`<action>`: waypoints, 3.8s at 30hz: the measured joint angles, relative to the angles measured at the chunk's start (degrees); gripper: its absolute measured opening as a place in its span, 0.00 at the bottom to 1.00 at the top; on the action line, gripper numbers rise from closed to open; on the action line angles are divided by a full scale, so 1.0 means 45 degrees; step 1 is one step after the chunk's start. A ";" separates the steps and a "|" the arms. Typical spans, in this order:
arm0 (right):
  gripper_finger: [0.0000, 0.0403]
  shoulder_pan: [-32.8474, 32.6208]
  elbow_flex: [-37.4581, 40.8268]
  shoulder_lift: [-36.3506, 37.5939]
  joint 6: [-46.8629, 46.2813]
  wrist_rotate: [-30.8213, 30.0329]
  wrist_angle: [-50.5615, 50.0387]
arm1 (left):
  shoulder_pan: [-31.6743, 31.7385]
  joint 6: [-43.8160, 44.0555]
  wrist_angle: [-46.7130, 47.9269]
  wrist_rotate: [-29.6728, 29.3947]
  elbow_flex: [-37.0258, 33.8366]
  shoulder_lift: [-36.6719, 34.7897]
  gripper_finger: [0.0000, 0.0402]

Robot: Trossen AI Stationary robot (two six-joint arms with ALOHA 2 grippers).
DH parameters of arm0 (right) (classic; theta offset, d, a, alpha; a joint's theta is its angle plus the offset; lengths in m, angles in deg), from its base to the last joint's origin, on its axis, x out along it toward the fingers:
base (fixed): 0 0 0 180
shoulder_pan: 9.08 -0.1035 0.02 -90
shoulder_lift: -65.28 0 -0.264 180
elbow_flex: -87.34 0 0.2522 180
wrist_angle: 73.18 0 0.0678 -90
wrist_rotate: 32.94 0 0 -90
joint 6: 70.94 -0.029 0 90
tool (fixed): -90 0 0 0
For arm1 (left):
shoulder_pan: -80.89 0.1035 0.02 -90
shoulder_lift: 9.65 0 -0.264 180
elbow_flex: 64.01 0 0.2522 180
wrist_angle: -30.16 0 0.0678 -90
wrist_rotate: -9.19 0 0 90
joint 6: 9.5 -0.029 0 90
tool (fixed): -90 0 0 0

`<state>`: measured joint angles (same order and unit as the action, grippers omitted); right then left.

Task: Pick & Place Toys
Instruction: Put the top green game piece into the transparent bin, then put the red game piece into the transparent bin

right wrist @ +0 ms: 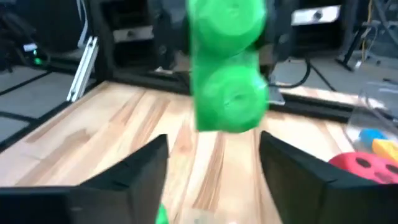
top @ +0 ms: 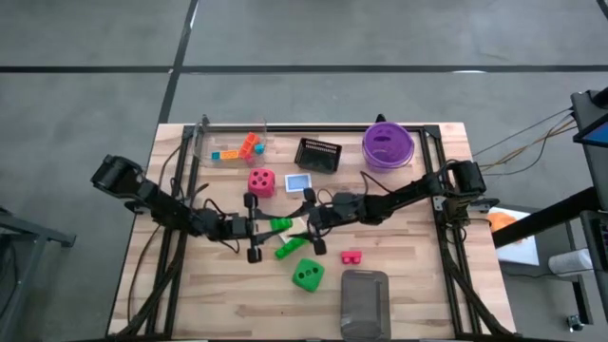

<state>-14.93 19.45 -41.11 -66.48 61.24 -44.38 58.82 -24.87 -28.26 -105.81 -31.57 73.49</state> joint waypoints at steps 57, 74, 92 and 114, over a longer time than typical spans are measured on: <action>0.75 0.0419 0.2822 0.0947 0.0291 0.0944 0.3638 | 1.5008 0.4549 0.7726 0.2789 -0.1905 -0.3708 0.52; 0.75 0.0382 0.2873 0.0952 0.0189 0.0944 0.3629 | 1.4840 0.5857 0.7001 0.5447 -0.1909 -0.5121 0.83; 0.75 -0.0321 0.2258 0.3875 -0.1293 0.0238 -0.7974 | 0.6637 0.4029 0.7129 0.6316 -0.1914 -0.6180 0.57; 0.75 -0.1344 0.1015 0.3372 -0.3677 0.1121 -1.4738 | 0.4648 0.3535 0.7556 0.3526 -0.1919 -0.6180 0.57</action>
<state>-20.98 24.02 -25.93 -83.02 66.28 -110.70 79.74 -8.96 5.75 -89.94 -40.21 45.69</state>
